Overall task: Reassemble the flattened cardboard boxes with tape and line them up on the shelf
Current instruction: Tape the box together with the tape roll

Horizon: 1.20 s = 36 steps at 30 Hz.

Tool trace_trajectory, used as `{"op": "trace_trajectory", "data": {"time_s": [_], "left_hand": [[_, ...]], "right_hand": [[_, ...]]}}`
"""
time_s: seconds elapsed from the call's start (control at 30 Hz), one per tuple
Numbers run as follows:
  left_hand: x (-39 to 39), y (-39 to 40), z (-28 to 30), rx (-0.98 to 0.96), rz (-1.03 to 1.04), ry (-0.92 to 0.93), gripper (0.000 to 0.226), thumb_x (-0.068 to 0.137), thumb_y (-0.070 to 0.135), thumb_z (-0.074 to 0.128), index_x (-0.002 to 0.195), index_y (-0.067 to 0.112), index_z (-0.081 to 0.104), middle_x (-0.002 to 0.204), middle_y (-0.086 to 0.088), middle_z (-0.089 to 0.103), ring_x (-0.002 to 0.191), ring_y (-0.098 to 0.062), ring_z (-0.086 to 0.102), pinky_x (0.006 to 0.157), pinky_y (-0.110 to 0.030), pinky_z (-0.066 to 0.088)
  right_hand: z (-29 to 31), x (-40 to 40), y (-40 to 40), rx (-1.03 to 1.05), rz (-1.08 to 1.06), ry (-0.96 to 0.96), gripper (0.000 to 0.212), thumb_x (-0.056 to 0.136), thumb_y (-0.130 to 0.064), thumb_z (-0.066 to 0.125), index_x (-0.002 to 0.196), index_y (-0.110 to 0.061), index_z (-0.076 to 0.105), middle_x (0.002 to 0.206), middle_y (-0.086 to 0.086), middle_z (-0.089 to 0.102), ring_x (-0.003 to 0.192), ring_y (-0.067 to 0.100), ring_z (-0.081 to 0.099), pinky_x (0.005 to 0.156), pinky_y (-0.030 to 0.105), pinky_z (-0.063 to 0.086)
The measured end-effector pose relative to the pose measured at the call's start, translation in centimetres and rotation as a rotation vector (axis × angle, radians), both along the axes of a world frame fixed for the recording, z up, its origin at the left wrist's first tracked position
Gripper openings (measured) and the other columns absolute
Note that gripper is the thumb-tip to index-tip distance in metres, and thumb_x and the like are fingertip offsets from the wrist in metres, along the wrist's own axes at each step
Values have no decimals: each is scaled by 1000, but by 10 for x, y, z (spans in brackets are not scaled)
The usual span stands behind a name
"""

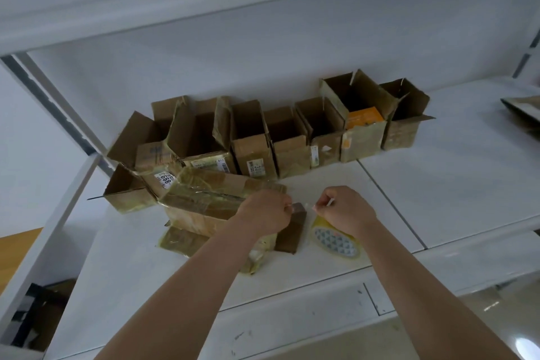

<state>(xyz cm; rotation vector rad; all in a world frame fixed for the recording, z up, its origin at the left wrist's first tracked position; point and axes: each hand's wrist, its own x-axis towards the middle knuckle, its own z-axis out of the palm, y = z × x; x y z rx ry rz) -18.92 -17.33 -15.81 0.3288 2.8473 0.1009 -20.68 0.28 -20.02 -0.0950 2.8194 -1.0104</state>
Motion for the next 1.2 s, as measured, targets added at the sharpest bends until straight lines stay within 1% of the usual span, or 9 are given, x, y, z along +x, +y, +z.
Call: {"op": "trace_trajectory", "data": {"time_s": [0.07,0.2,0.3,0.43,0.57,0.73,0.9,1.03,1.2], "left_hand": [[-1,7,-3,-107,25,28,32,103,29,32,113,19,61,108,-6,61,102,-26,58,78,-33,47],[5,7,-4,-128,4,101,27,104,29,31,100,19,56,102,-7,61,97,-26,59,75,-33,46],[12,-12,-1,134,-5,87,28,105,25,33,92,14,55,89,-4,62,83,-22,59,71,-31,43],[11,-20,-8,526,316,140,18,105,24,38,98,12,49,89,-4,64,78,-21,61,66,-33,46],[6,4,-26,270,492,310,36,97,45,52,108,15,36,84,0,53,77,-24,59,60,-33,42],[0,7,-38,141,548,366,48,95,46,54,124,14,32,86,-2,55,78,-24,64,55,-31,45],[-6,13,-39,75,545,311,71,90,37,67,140,14,22,102,-7,61,91,-28,66,63,-34,51],[-1,12,-33,96,510,288,59,92,23,65,139,13,30,108,-8,62,97,-29,64,65,-32,47],[44,-14,-21,188,293,290,37,89,30,66,118,20,45,86,4,57,79,-19,59,62,-28,44]], "right_hand": [[0,5,-6,20,1,44,22,87,-37,65,68,-34,55,73,-18,57,68,-2,52,53,22,35],[-8,9,-7,-66,-61,-35,19,89,-38,63,72,-30,58,72,-12,63,55,6,63,55,23,45],[-12,10,-2,-119,-106,-50,19,89,-36,63,73,-27,60,68,-12,63,45,3,61,51,23,48],[-11,9,-5,-154,-106,-66,20,89,-34,64,71,-27,60,69,-11,62,50,7,63,58,29,55],[-12,9,-9,-133,-113,-59,20,90,-35,62,72,-28,58,74,-14,60,67,7,60,63,26,49],[-14,20,5,-197,-205,-64,18,92,-33,59,74,-28,57,66,-11,61,37,4,57,46,18,39],[-14,27,11,-160,-224,-35,18,91,-33,59,74,-29,57,66,-11,62,44,7,60,49,21,39],[-19,32,-2,-5,-192,47,18,92,-35,55,74,-31,54,72,-16,58,63,1,52,49,20,31],[-17,34,-2,-31,-226,42,19,90,-35,58,72,-31,54,70,-16,59,64,4,55,50,20,33]]}}
